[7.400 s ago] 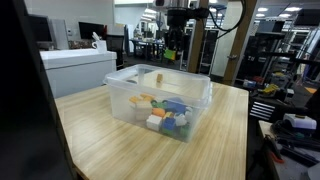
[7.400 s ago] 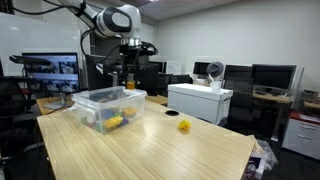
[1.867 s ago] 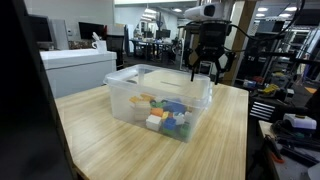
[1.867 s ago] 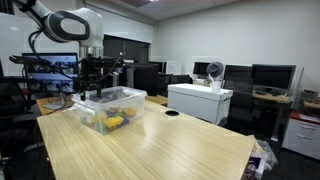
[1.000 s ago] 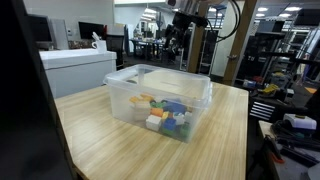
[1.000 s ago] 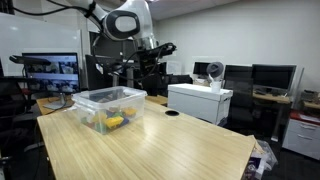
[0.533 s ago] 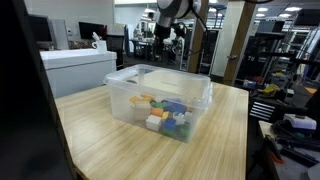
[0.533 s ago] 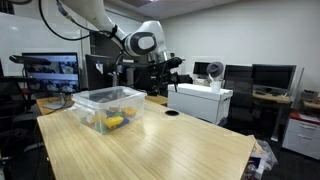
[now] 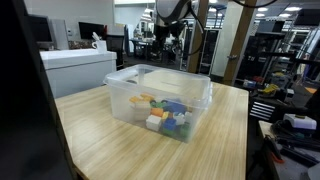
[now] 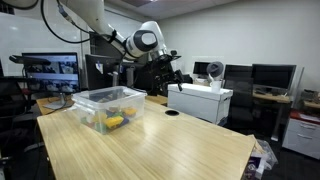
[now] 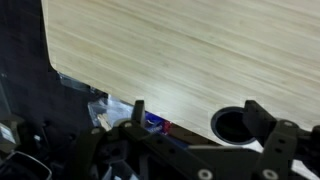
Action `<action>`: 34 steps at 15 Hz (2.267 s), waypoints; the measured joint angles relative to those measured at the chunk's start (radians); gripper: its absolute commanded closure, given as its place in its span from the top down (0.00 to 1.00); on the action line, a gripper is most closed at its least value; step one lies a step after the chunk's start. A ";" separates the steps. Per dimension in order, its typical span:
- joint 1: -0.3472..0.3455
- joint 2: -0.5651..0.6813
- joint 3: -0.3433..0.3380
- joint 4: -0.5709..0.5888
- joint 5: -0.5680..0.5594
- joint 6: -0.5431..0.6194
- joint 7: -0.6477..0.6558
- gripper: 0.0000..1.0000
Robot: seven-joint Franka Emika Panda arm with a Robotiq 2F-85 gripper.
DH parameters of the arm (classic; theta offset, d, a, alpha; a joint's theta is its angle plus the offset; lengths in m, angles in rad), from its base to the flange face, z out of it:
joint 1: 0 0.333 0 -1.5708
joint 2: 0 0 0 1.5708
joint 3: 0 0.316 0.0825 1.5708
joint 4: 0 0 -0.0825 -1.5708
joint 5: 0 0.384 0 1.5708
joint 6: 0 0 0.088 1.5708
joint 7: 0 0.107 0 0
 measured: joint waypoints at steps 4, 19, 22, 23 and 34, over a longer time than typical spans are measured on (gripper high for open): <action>-0.007 -0.102 -0.027 -0.155 -0.143 -0.013 0.353 1.00; 0.006 -0.437 0.150 -0.217 -0.068 -0.691 0.578 1.00; 0.003 -0.413 0.177 -0.245 -0.156 -0.673 0.581 1.00; 0.003 -0.394 0.182 -0.270 -0.184 -0.650 0.581 1.00; -0.011 -0.394 0.196 -0.263 -0.175 -0.443 0.578 1.00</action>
